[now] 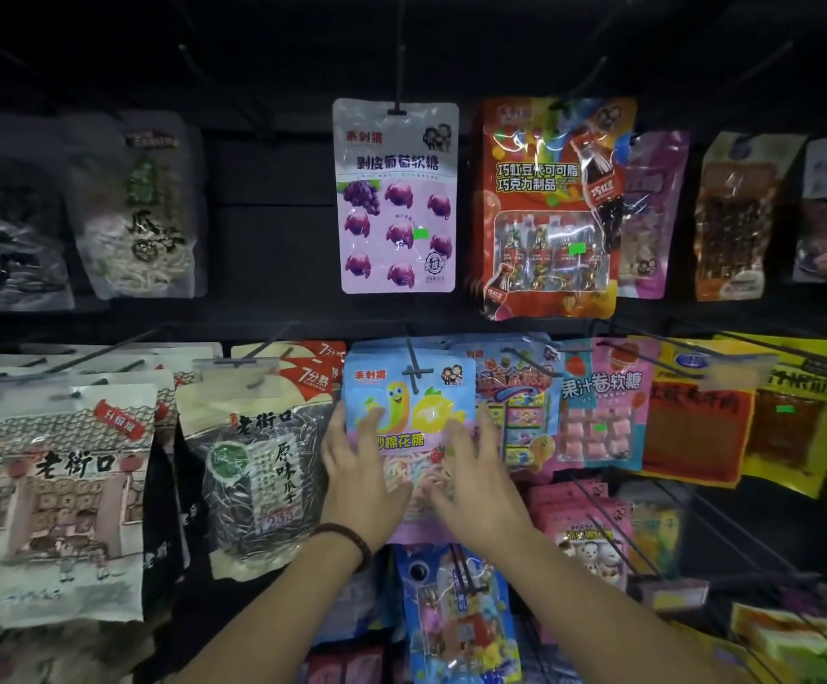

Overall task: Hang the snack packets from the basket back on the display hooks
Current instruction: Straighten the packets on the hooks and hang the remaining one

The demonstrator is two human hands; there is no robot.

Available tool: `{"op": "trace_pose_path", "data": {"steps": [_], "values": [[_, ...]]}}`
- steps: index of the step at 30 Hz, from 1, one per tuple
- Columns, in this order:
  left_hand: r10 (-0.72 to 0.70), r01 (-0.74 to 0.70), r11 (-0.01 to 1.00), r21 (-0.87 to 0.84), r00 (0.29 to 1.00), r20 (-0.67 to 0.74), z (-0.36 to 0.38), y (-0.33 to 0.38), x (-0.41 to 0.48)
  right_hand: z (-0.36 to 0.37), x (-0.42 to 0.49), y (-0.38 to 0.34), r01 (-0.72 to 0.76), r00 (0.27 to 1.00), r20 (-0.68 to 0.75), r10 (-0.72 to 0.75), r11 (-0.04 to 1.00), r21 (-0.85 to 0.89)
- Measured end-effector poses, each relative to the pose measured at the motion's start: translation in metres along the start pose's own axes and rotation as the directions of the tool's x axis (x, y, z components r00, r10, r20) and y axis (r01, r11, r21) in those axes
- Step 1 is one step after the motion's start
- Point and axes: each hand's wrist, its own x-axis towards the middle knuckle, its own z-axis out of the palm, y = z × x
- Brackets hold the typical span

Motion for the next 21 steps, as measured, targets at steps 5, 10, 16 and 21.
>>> {"op": "trace_pose_path", "data": {"steps": [5, 10, 16, 21], "values": [[-0.219, 0.227, 0.936, -0.268, 0.974, 0.061, -0.001, -0.002, -0.004, 0.006, 0.007, -0.007, -0.294, 0.939, 0.023, 0.344, 0.765, 0.574], [-0.334, 0.377, 0.862, -0.34, 0.925, 0.179, -0.008, -0.008, 0.002, 0.01, 0.013, -0.007, -0.35, 0.918, 0.027, 0.395, 0.779, 0.52], [-0.328, 0.367, 0.878, -0.308, 0.929, 0.174, -0.011, -0.006, 0.001, 0.005, 0.019, -0.008, -0.364, 0.911, 0.008, 0.413, 0.795, 0.485], [-0.339, 0.403, 0.829, -0.387, 0.914, 0.226, -0.009, 0.003, 0.0, -0.006, 0.023, 0.001, -0.364, 0.905, -0.04, 0.423, 0.821, 0.44]]}}
